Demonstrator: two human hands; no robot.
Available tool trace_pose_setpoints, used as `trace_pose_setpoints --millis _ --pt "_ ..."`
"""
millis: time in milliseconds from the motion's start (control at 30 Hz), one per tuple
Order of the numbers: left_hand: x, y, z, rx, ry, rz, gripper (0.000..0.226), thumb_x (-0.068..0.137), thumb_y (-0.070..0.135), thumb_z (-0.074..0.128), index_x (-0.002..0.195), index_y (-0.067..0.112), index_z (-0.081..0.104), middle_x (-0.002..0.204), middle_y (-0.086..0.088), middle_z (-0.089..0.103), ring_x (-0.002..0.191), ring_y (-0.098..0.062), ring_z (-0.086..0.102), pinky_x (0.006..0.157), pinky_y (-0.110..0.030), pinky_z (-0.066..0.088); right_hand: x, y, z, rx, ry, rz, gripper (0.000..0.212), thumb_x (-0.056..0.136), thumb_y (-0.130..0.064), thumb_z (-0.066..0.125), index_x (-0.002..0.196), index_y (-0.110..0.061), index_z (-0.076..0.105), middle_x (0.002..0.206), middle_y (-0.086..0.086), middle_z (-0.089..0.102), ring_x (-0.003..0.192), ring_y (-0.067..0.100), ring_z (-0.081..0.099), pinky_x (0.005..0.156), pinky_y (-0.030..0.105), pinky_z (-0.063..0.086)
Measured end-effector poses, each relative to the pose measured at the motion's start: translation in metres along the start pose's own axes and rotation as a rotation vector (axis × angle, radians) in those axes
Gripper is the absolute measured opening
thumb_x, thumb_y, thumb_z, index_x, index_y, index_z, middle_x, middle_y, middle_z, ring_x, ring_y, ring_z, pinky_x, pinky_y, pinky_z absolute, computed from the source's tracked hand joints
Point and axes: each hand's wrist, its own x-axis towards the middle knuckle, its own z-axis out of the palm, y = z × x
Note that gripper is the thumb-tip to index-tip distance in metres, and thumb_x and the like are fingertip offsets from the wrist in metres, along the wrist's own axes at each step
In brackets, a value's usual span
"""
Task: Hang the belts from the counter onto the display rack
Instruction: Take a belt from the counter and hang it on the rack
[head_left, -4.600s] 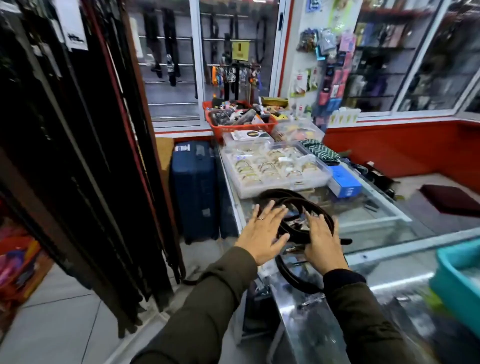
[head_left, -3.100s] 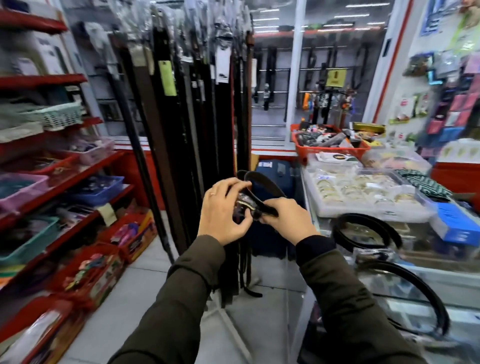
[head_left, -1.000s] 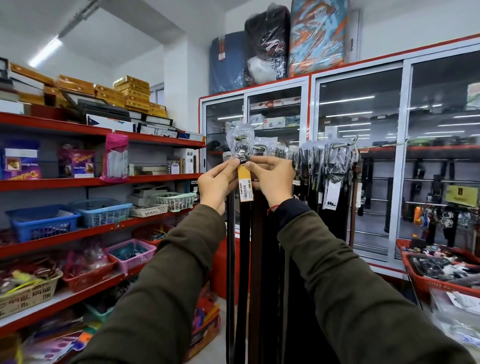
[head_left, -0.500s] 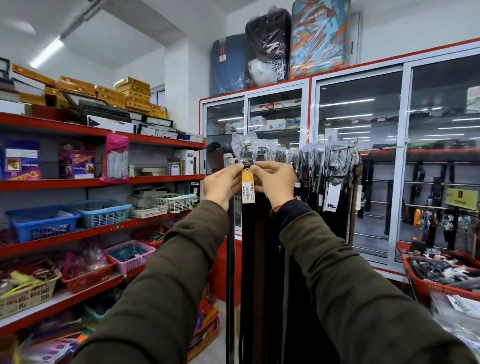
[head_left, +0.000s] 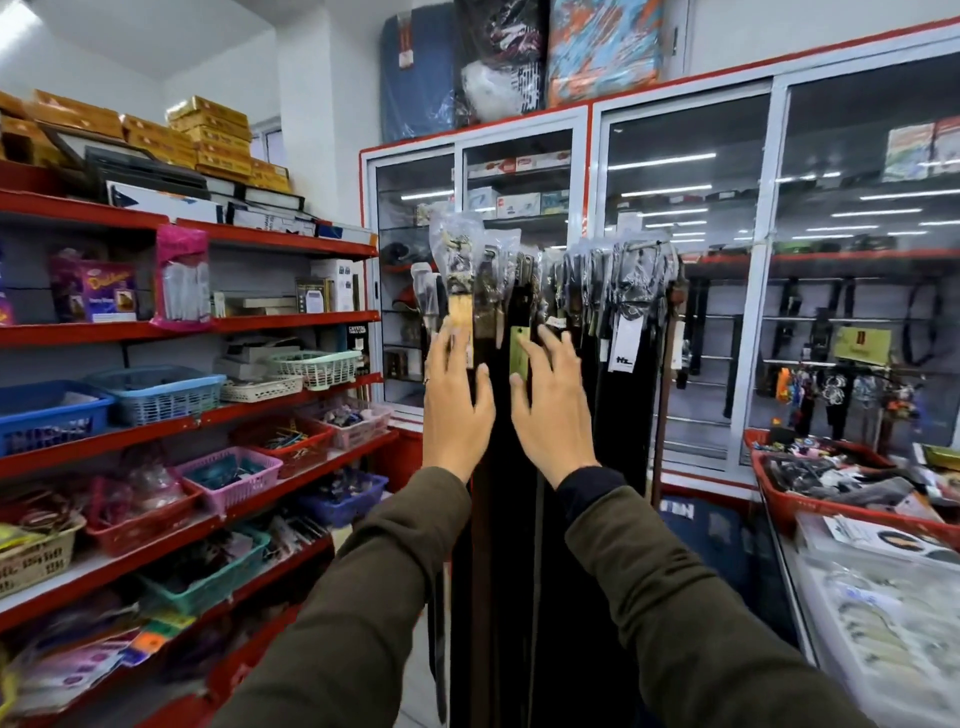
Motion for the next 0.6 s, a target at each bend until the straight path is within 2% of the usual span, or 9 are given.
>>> trace_pose_setpoints --millis 67,133,333,600 --pt "-0.027 0.0 0.008 0.103 -0.022 0.053 0.058 0.105 0.025 0.043 0.16 0.021 0.025 0.171 0.002 0.014 0.159 -0.018 0.007 0.128 -0.041 0.015 -0.028 0.018 -0.006 -0.149 0.038 -0.021 0.049 0.102 -0.026 0.046 0.151 -0.02 0.042 0.166 0.006 0.025 0.158 0.031 0.008 0.129 0.049 0.01" --pt "-0.054 0.002 0.016 0.15 -0.053 0.074 0.057 0.105 0.027 0.043 0.159 0.022 0.026 0.171 0.001 0.012 0.159 -0.018 0.002 0.129 -0.046 0.008 -0.055 0.034 -0.015 -0.223 0.036 -0.005 0.051 0.103 -0.03 0.044 0.153 -0.022 0.038 0.169 0.005 0.019 0.159 0.03 0.003 0.129 0.051 0.004" --pt "-0.133 0.024 0.049 0.115 -0.221 0.075 0.057 0.105 0.031 0.044 0.159 0.022 0.028 0.171 0.001 0.013 0.159 -0.018 -0.002 0.129 -0.048 0.005 -0.127 0.071 -0.048 -0.374 -0.036 0.09 0.055 0.103 -0.033 0.043 0.156 -0.021 0.033 0.171 0.005 0.012 0.159 0.028 -0.003 0.128 0.054 0.004" --pt "-0.219 0.076 0.085 -0.021 -0.405 0.09 0.054 0.105 0.03 0.045 0.157 0.021 0.032 0.171 0.001 0.015 0.159 -0.018 -0.001 0.129 -0.05 0.006 -0.211 0.103 -0.113 -0.533 -0.063 0.266 0.055 0.102 -0.034 0.044 0.154 -0.019 0.036 0.17 0.008 0.015 0.159 0.032 0.002 0.127 0.058 0.006"
